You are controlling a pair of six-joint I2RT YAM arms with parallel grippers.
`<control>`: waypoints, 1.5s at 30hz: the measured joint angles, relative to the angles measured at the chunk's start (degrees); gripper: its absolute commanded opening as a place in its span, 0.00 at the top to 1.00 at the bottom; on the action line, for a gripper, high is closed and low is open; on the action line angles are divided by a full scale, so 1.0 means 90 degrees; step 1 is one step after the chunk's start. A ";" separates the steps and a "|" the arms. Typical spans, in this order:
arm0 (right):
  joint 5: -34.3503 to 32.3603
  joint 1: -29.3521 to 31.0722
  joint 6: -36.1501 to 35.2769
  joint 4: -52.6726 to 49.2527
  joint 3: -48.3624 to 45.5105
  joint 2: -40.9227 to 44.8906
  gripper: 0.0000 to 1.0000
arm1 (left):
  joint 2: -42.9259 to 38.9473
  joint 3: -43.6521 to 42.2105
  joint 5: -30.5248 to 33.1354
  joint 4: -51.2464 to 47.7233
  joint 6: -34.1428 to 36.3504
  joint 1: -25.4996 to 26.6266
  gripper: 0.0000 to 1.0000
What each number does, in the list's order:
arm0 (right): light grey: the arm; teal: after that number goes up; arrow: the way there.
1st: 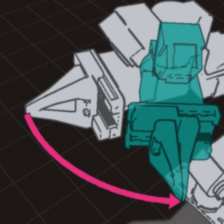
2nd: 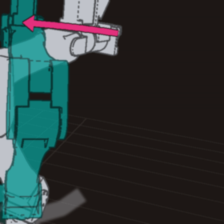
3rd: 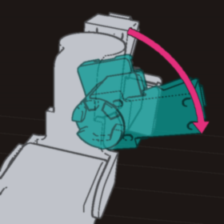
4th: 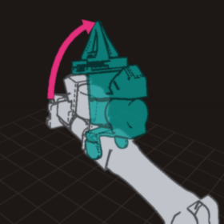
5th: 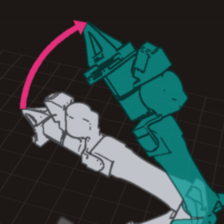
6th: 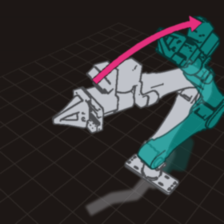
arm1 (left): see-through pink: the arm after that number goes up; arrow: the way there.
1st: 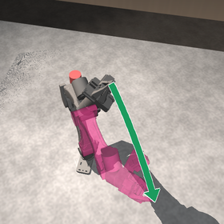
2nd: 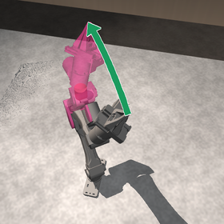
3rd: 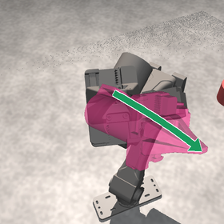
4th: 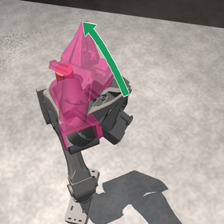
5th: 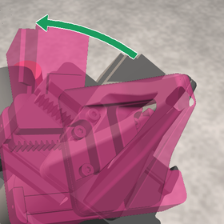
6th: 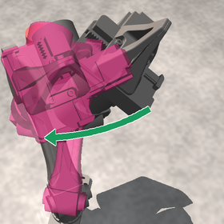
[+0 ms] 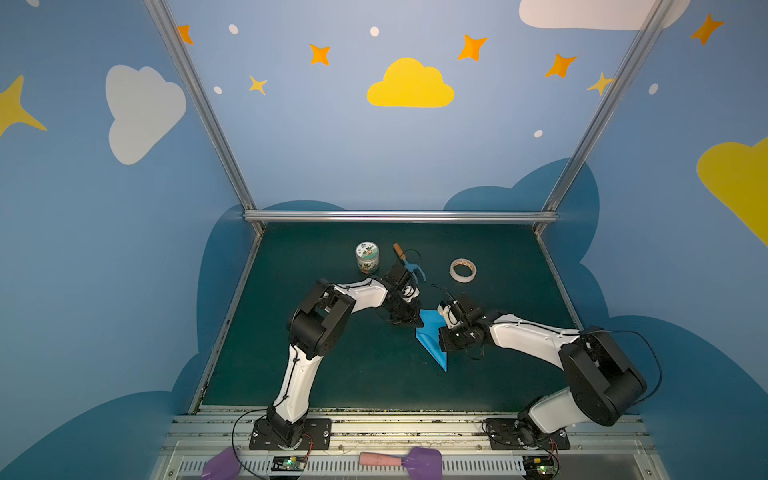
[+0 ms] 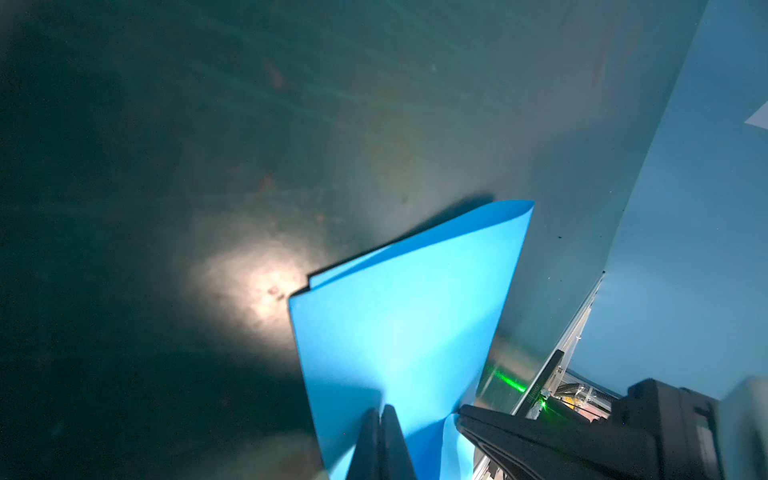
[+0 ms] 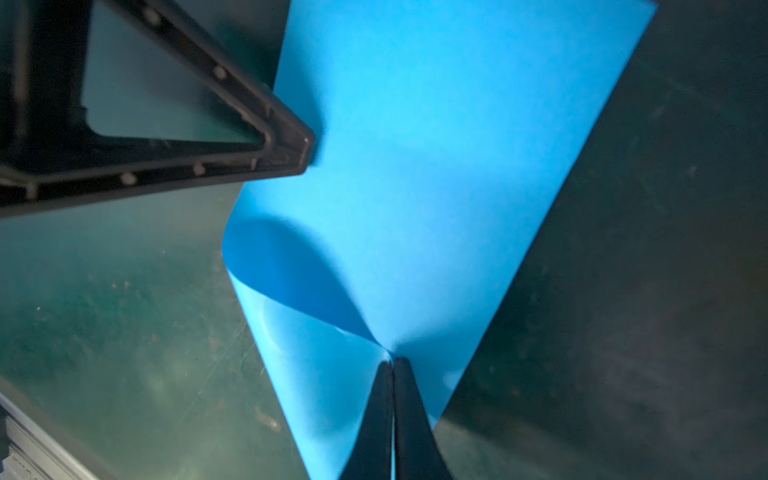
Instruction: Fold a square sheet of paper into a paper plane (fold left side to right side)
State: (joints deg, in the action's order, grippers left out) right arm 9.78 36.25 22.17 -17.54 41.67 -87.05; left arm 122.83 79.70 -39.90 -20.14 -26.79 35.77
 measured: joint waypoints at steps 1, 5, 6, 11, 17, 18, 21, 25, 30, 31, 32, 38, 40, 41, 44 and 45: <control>0.0022 -0.0012 -0.0007 0.0010 0.0000 -0.0022 1.00 | 0.0000 -0.0002 -0.0007 0.0005 0.0000 0.0000 0.96; 0.0087 -0.0049 -0.0019 0.0022 0.0015 -0.0066 1.00 | 0.0000 -0.0012 -0.0019 0.0022 -0.0002 0.0000 0.96; 0.0100 -0.0058 -0.0019 0.0027 0.0017 -0.0070 1.00 | 0.0000 -0.0012 -0.0019 0.0022 -0.0002 0.0000 0.96; 0.0168 -0.0100 -0.0022 0.0029 0.0029 -0.0100 1.00 | 0.0000 -0.0015 -0.0022 0.0022 -0.0002 0.0000 0.96; 0.0219 -0.0165 -0.0034 0.0044 0.0092 -0.0185 1.00 | -0.0002 -0.0036 -0.0041 0.0053 -0.0002 -0.0002 0.96; 0.0231 -0.0175 -0.0036 0.0046 0.0100 -0.0197 1.00 | -0.0002 -0.0039 -0.0044 0.0061 -0.0002 -0.0002 0.96; 0.0257 -0.0199 -0.0041 0.0066 0.0112 -0.0219 1.00 | -0.0002 -0.0049 -0.0051 0.0075 -0.0002 -0.0005 0.96; 0.0313 -0.0243 -0.0039 0.0070 0.0129 -0.0250 1.00 | -0.0002 -0.0053 -0.0061 0.0080 -0.0002 -0.0007 0.96; 0.0369 -0.0279 -0.0034 0.0070 0.0129 -0.0262 1.00 | -0.0005 -0.0063 -0.0068 0.0095 -0.0002 -0.0010 0.96; 0.0379 -0.0287 -0.0024 0.0070 0.0129 -0.0265 1.00 | -0.0005 -0.0066 -0.0068 0.0097 -0.0002 -0.0010 0.96; 0.0386 -0.0291 -0.0019 0.0070 0.0129 -0.0265 1.00 | -0.0005 -0.0068 -0.0070 0.0102 -0.0002 -0.0010 0.96; 0.0398 -0.0301 0.0036 0.0114 0.0087 -0.0245 1.00 | -0.0022 -0.0097 -0.0068 0.0141 -0.0002 -0.0010 0.96; 0.0398 -0.0304 0.0078 0.0170 0.0041 -0.0211 1.00 | -0.0027 -0.0107 -0.0068 0.0153 -0.0002 -0.0010 0.96; 0.0396 -0.0304 0.0095 0.0192 0.0022 -0.0197 1.00 | -0.0027 -0.0107 -0.0068 0.0158 -0.0002 -0.0010 0.96; 0.0393 -0.0304 0.0134 0.0216 0.0005 -0.0185 1.00 | -0.0027 -0.0109 -0.0068 0.0160 -0.0002 -0.0010 0.96; 0.0391 -0.0304 0.0148 0.0216 0.0005 -0.0182 1.00 | -0.0027 -0.0112 -0.0068 0.0160 -0.0002 -0.0010 0.96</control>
State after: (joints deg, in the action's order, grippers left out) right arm 13.30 33.52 23.51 -15.59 41.71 -88.68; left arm 122.58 78.70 -40.51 -18.70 -26.81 35.68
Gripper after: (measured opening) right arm 0.047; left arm 0.047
